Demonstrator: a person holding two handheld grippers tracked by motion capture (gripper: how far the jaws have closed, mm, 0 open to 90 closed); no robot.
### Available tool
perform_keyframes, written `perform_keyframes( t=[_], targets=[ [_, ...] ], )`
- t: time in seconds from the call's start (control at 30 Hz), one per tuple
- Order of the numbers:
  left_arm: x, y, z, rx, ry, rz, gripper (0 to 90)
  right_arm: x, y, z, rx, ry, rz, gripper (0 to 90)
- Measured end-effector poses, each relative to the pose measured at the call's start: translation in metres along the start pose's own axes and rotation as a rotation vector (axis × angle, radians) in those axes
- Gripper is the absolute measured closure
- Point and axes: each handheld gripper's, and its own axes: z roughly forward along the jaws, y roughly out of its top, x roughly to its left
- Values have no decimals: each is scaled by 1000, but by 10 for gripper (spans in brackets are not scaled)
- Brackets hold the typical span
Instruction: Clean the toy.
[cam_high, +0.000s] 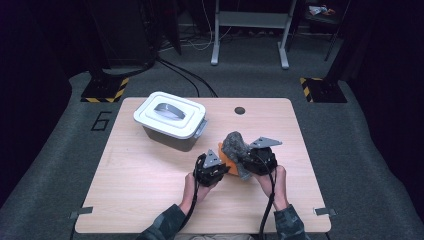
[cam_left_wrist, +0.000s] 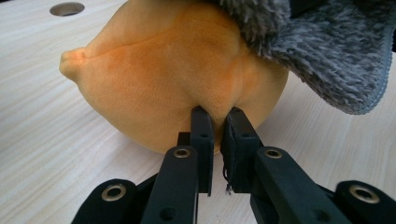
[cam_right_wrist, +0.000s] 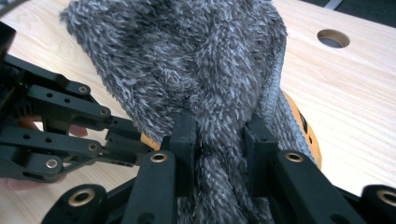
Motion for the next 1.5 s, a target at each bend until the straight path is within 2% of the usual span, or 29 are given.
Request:
perform_keyframes(
  t=[0.2, 0.3, 0.6, 0.63, 0.73, 0.83, 0.87, 0.93, 1.03, 1.07, 1.1, 1.13, 1.2, 1.3, 1.37, 1.43, 1.47, 1.5],
  targets=[
    [-1, 0, 1, 1, -4, 6, 831, -3, -2, -1, 8, -9, -7, 699],
    [-3, 0, 1, 2, 0, 23, 831, -4, -4, -2, 11, -17, -10, 699],
    [-1, -1, 1, 6, -13, 14, 832, -9, -9, -5, 19, -50, -11, 699],
    [-1, -1, 1, 3, -11, 14, 832, -13, -13, -7, 19, -59, 9, 698],
    [0, -3, 1, 8, -16, 14, 832, -18, -18, -9, 21, -69, 24, 698],
    [2, -5, 1, 8, -19, 6, 832, -27, -25, -9, 34, -99, 45, 699],
    [3, -4, 1, 10, -20, 2, 832, -34, -31, -8, 48, -107, 72, 699],
    [3, -4, 1, 9, -22, 5, 832, -38, -35, -7, 47, -108, 73, 699],
    [3, -2, 1, 9, -23, 14, 832, -54, -46, 0, 66, -101, 140, 699],
    [2, -2, 1, 10, -24, 13, 832, -54, -46, 0, 66, -101, 140, 699],
    [2, -2, 1, 7, -26, 15, 832, -56, -49, 1, 72, -99, 166, 699],
    [3, -3, 1, 9, -25, 22, 832, -67, -59, 8, 89, -108, 203, 700],
    [4, -3, 1, 2, -28, 14, 833, -74, -70, 17, 118, -114, 249, 704],
    [6, -2, 0, -3, -38, 4, 833, -80, -77, 20, 121, -112, 248, 719],
    [4, -2, -1, -11, -38, 12, 835, -78, -73, 8, 88, -149, 246, 726],
    [3, -3, -1, -15, -36, 19, 835, -74, -64, -6, 48, -152, 228, 725],
    [2, -4, -1, -13, -36, 27, 835, -74, -64, -6, 48, -152, 228, 725],
    [2, -4, -1, -12, -32, 29, 835, -67, -53, -19, 12, -157, 195, 725]
  ],
)
